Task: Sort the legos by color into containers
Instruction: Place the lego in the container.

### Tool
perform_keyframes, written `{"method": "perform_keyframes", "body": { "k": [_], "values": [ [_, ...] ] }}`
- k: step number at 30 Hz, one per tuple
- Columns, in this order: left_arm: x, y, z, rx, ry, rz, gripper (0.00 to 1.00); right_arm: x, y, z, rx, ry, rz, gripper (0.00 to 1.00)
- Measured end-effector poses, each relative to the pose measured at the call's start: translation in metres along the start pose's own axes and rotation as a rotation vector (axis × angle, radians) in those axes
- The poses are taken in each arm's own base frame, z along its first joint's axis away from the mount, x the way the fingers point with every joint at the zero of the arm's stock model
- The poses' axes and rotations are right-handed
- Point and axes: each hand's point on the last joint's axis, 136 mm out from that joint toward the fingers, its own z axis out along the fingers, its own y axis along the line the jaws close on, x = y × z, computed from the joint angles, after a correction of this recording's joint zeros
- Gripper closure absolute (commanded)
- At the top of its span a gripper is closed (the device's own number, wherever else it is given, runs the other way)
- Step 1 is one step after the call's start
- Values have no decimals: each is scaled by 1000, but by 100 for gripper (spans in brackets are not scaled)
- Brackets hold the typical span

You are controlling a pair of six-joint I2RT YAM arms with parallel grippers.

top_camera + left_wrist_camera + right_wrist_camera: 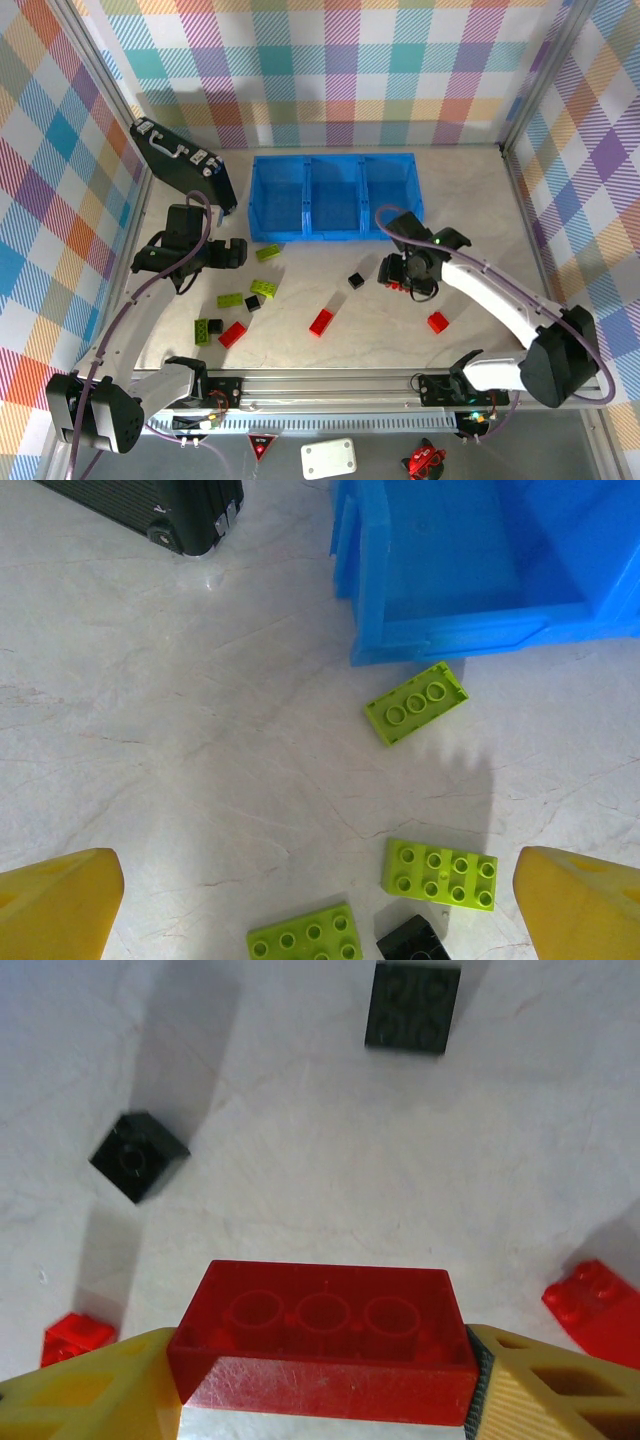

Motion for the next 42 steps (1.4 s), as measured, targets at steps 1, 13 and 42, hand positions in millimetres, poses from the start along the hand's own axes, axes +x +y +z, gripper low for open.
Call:
{"method": "perform_keyframes", "body": {
  "k": [1,13,42],
  "values": [
    [0,0,0,0,0,0,0,-8,1,-1,0,-7,2,32],
    [0,0,0,0,0,0,0,-114,26,-2,-59,-68,-85,34],
    [2,0,3,-2,13,0,0,-191,29,118,31,179,-290,34]
  ]
}}
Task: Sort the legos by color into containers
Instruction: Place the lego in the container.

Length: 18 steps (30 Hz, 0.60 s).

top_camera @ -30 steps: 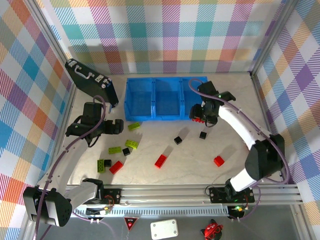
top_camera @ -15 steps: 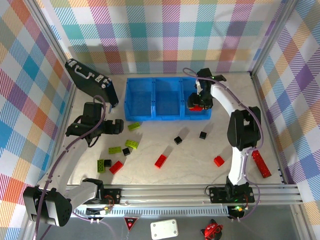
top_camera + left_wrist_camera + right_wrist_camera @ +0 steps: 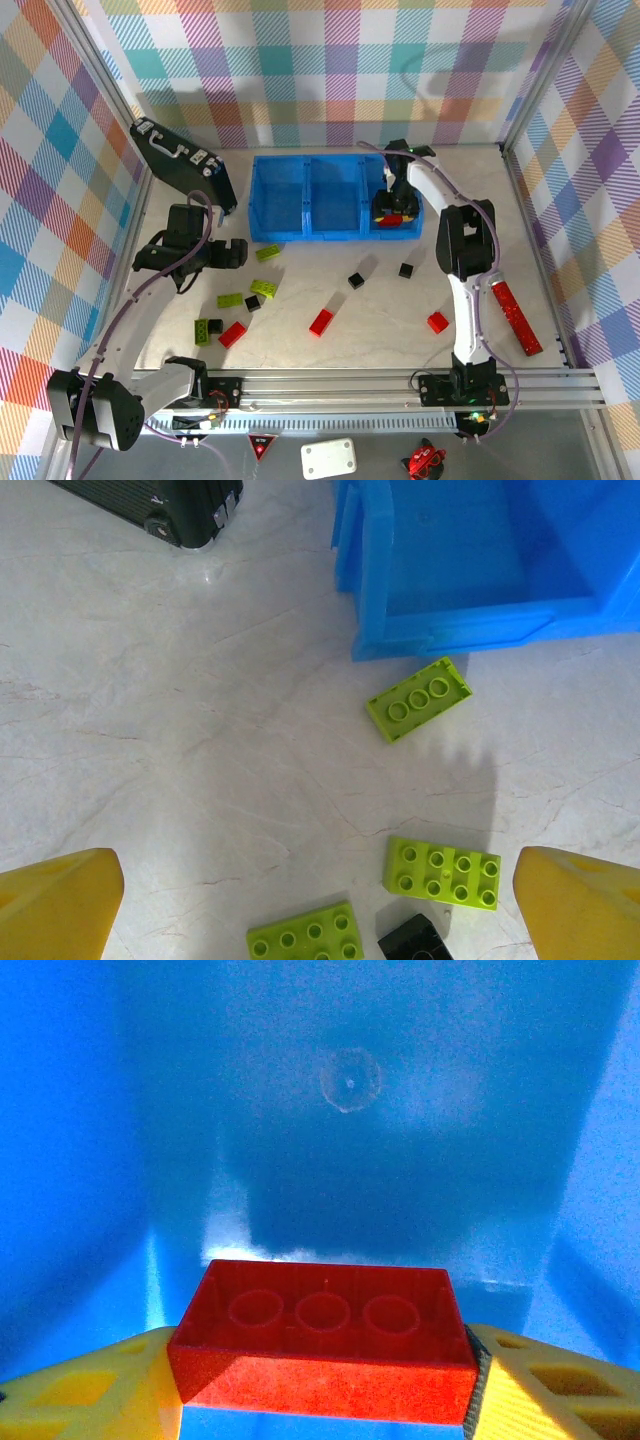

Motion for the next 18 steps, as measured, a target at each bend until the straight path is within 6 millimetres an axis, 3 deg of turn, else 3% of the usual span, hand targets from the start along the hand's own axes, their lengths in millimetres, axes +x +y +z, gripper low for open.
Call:
{"method": "perform_keyframes", "body": {
  "k": [4,18],
  "values": [
    [0,1,0,-3,0,0,0,5,-2,13,8,38,5,33],
    [2,3,3,-17,12,0,0,5,-2,12,7,40,16,27]
  ]
}}
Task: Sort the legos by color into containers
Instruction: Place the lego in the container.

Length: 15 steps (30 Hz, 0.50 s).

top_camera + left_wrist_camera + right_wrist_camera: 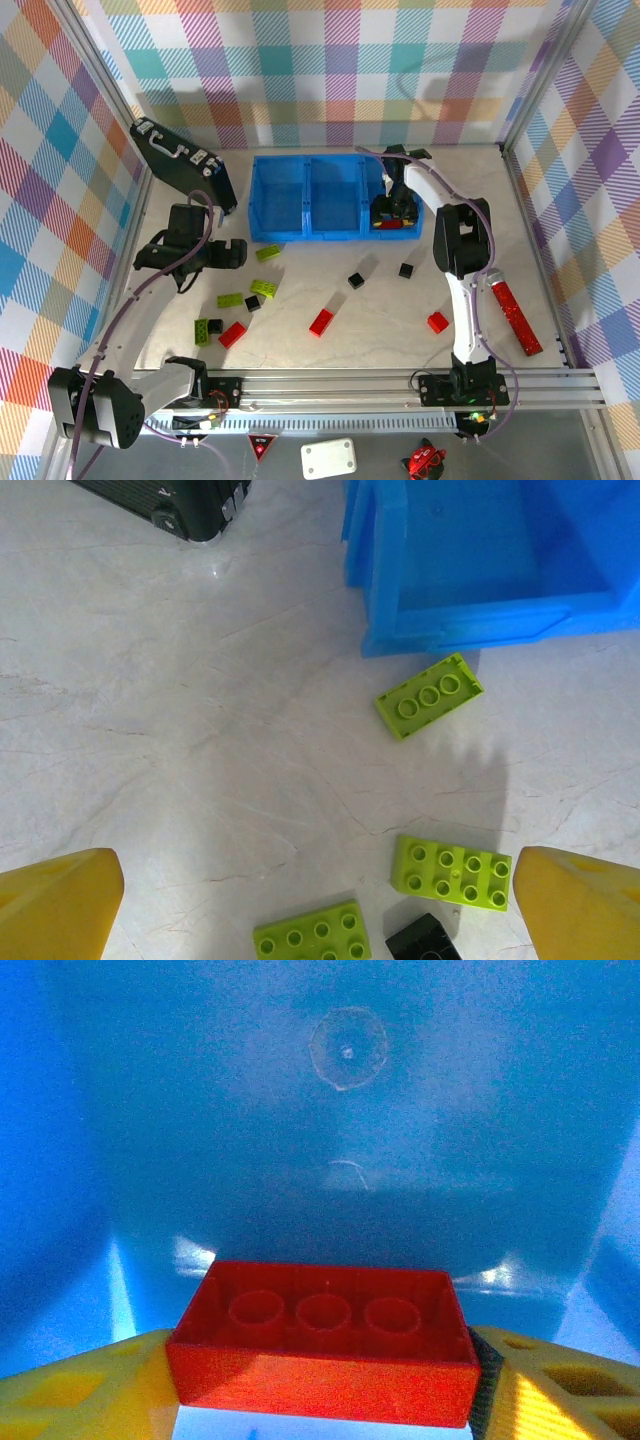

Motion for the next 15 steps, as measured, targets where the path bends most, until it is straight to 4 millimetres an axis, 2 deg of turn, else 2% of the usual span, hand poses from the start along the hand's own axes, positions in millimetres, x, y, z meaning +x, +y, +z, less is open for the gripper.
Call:
{"method": "perform_keyframes", "body": {
  "k": [6,15],
  "values": [
    [0,0,0,0,0,0,0,0,2,-10,-11,-14,2,23],
    [0,0,-1,1,-3,0,0,3,6,-62,-34,-106,1,23]
  ]
}}
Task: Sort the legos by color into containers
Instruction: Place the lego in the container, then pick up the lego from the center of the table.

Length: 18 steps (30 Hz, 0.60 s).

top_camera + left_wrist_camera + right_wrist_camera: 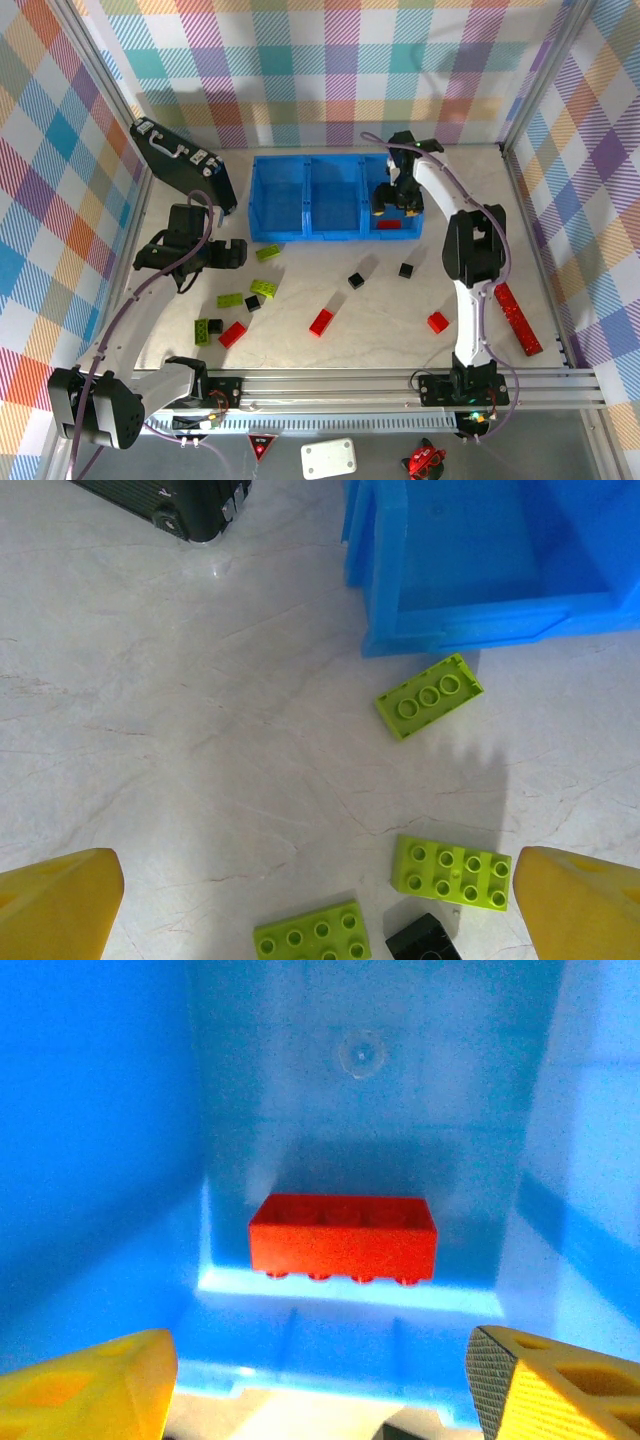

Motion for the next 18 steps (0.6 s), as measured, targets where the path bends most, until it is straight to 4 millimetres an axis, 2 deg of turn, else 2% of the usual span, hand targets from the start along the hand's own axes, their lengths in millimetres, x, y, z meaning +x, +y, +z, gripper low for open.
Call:
{"method": "perform_keyframes", "body": {
  "k": [8,13,18],
  "values": [
    [0,0,-1,1,-4,0,0,27,0,-28,-18,-16,20,23],
    [1,-2,1,13,5,-1,0,52,2,-35,-38,-15,32,23],
    [11,-5,15,24,73,-2,0,83,8,-37,-64,-7,36,23]
  ]
}}
